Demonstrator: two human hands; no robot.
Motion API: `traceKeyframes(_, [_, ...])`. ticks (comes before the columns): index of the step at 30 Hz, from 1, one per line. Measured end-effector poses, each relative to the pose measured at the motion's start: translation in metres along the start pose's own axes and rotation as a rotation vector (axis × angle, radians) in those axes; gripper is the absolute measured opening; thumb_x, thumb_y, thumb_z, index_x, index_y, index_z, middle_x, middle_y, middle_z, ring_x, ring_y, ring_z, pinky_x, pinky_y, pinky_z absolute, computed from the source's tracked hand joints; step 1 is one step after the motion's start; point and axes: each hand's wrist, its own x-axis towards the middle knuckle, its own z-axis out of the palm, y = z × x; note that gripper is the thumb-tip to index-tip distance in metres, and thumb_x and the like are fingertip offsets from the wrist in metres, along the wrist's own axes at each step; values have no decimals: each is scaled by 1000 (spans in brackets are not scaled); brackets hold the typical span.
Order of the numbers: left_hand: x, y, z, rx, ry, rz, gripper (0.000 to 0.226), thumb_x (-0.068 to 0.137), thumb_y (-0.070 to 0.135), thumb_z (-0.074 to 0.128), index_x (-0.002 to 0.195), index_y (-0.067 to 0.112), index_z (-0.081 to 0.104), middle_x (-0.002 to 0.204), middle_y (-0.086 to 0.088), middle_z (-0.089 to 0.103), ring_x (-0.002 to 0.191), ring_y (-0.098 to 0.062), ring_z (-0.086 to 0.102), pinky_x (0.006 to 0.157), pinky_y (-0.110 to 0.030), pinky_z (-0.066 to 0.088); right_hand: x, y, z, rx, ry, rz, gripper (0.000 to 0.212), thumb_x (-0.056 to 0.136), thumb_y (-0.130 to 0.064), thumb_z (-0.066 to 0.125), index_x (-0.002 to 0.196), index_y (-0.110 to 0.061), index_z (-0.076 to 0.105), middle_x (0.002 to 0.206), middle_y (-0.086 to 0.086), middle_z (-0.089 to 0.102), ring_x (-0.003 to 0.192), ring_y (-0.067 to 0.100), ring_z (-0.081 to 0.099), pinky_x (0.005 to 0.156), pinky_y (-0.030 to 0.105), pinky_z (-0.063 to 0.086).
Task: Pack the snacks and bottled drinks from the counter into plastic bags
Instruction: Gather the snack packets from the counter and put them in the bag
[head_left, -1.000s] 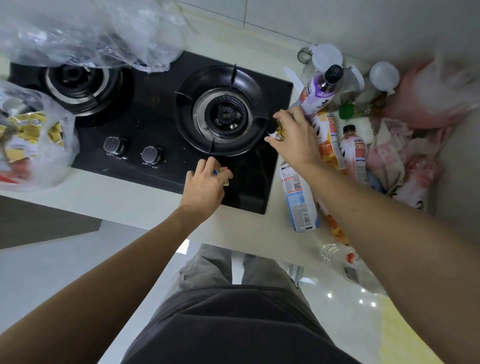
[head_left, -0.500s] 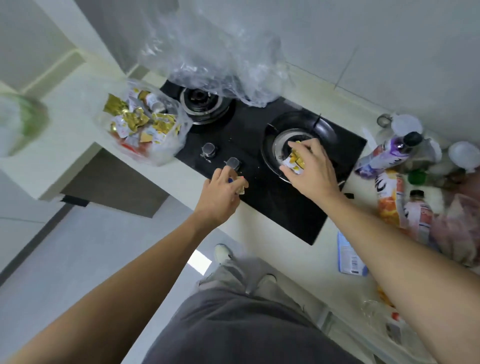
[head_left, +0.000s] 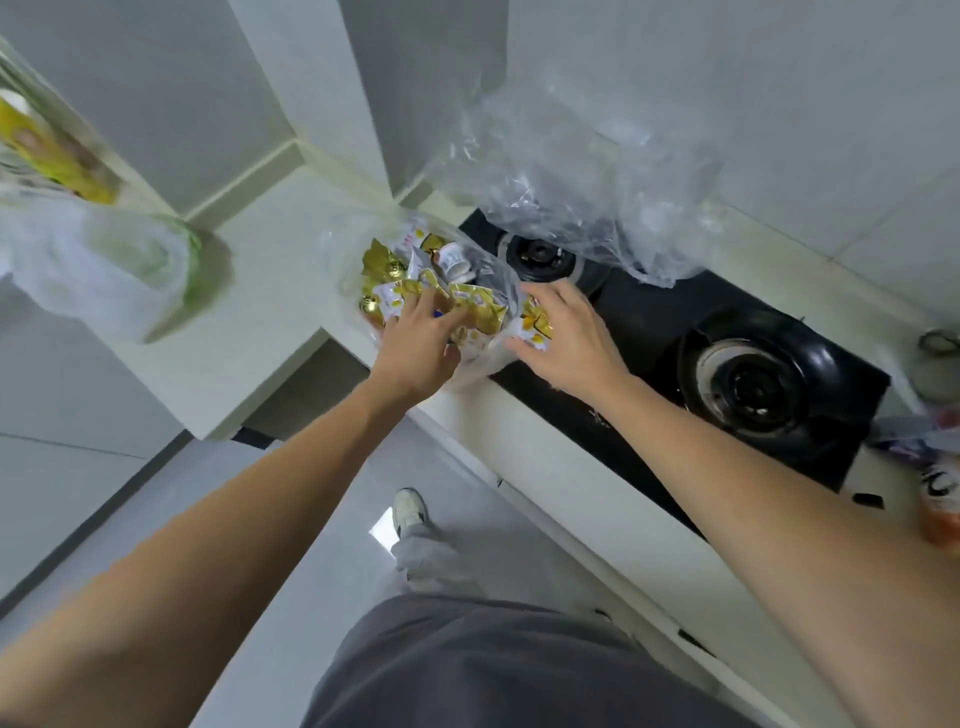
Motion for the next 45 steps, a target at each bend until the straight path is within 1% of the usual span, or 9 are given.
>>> traceKeyframes(7, [46, -99, -24, -5, -141, 48, 46, 83, 18, 65, 128, 29, 63, 125, -7, 49, 120, -32, 43, 84, -43, 46, 78, -51, 54, -94, -48, 196, 73, 86, -44, 80, 147, -20, 48, 138, 7, 49, 131, 30, 51, 100, 44, 50])
traceKeyframes(15, [87, -117, -19, -144, -206, 193, 50, 92, 14, 64, 141, 28, 61, 144, -9, 49, 133, -34, 42, 104, -48, 46, 92, -54, 74, -156, -86, 288, 87, 79, -50, 83, 153, -24, 45, 147, 5, 50, 141, 27, 43, 111, 46, 44])
traceKeyframes(18, [84, -122, -24, -140, -142, 203, 56, 89, 15, 65, 143, 28, 57, 142, -8, 51, 127, -33, 46, 95, -45, 48, 79, -49, 75, -225, -13, 315, 81, 78, -45, 85, 147, -21, 51, 140, 4, 52, 132, 29, 47, 107, 48, 44])
traceKeyframes(25, [67, -162, -47, 9, 68, -17, 68, 82, 26, 68, 146, 18, 48, 144, -17, 46, 134, -39, 40, 98, -54, 43, 42, -43, 79, -308, 129, 569, 69, 78, -39, 84, 133, -19, 47, 126, 8, 47, 117, 32, 49, 88, 47, 53])
traceKeyframes(34, [73, -182, -50, -358, -107, -420, 83, 94, 33, 69, 158, 4, 25, 153, -20, 43, 141, -39, 39, 113, -49, 37, 30, -53, 80, -114, 176, 841, 46, 91, -36, 73, 116, -6, 50, 111, 16, 65, 109, 39, 60, 76, 43, 49])
traceKeyframes(36, [86, -183, -49, -463, -105, -461, 78, 93, 33, 72, 154, 4, 33, 143, -18, 54, 134, -36, 48, 111, -47, 42, 32, -50, 77, 28, 201, 961, 43, 90, -30, 74, 119, -6, 54, 108, 15, 68, 105, 37, 64, 71, 38, 46])
traceKeyframes(40, [111, -185, -52, -594, -86, -503, 35, 93, 30, 66, 114, 2, 61, 97, -12, 66, 94, -34, 63, 81, -41, 50, 37, -44, 84, 269, 263, 1055, 21, 90, -20, 66, 84, 0, 64, 81, 16, 69, 77, 30, 66, 62, 37, 48])
traceKeyframes(43, [120, -188, -62, -704, -58, -467, 35, 96, 28, 60, 94, -8, 62, 83, -16, 72, 66, -14, 64, 61, -31, 43, 45, -60, 83, 483, 393, 1102, 30, 95, -16, 60, 69, -9, 46, 66, 6, 48, 65, 20, 43, 57, 34, 31])
traceKeyframes(45, [125, -185, -75, -805, -69, -434, 38, 97, 27, 62, 88, -9, 59, 72, -10, 69, 57, -6, 60, 63, -29, 42, 54, -76, 75, 637, 498, 1104, 21, 95, -14, 58, 77, -4, 56, 71, 7, 50, 67, 17, 44, 57, 31, 30])
